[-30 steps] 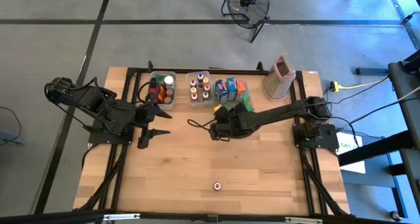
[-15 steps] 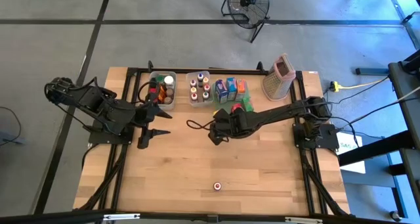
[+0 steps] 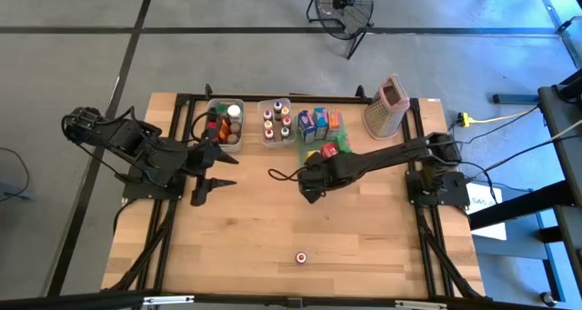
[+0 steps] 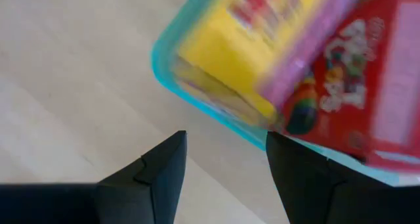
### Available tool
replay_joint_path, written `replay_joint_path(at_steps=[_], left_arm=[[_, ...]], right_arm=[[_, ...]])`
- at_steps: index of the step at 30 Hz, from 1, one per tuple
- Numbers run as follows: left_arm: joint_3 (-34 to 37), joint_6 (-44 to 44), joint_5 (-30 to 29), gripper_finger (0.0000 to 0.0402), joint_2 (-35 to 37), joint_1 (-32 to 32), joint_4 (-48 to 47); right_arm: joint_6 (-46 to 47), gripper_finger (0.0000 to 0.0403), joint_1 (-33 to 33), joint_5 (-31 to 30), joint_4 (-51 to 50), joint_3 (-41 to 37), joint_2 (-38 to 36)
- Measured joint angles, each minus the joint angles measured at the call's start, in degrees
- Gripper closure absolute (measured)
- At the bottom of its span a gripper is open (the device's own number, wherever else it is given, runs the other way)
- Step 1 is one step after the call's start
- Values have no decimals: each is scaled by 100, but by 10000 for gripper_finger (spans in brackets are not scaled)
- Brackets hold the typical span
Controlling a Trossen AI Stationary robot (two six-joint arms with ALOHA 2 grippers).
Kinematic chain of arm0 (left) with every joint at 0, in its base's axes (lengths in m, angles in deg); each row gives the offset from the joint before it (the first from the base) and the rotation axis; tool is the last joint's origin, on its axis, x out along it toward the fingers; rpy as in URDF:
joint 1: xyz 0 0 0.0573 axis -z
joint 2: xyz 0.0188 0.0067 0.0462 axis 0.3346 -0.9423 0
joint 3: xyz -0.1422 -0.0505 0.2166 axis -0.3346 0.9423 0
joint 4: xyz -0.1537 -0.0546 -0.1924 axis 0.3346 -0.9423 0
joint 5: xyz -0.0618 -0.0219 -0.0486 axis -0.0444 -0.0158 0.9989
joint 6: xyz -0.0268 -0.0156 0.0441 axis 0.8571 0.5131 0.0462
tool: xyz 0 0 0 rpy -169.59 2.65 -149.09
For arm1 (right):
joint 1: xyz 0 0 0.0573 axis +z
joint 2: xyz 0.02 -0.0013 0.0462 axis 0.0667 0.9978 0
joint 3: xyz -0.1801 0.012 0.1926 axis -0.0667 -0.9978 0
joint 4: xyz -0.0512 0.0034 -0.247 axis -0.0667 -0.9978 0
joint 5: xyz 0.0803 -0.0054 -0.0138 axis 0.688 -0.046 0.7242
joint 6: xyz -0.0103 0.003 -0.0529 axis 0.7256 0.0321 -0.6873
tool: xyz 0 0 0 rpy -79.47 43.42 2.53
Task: Pick & Place Kitchen Items
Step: Put the red food coloring bottle into the transparent bin
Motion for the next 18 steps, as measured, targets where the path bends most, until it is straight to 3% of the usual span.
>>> replay_joint_path(at_steps=[8,18], left_arm=[[0,24,-56,158,0,0,-2],[1,794,-2,158,0,0,23]], right_arm=[[-442,192,2,52,-28,-1,-581],[-928,192,24,264,-140,-1,-1196]])
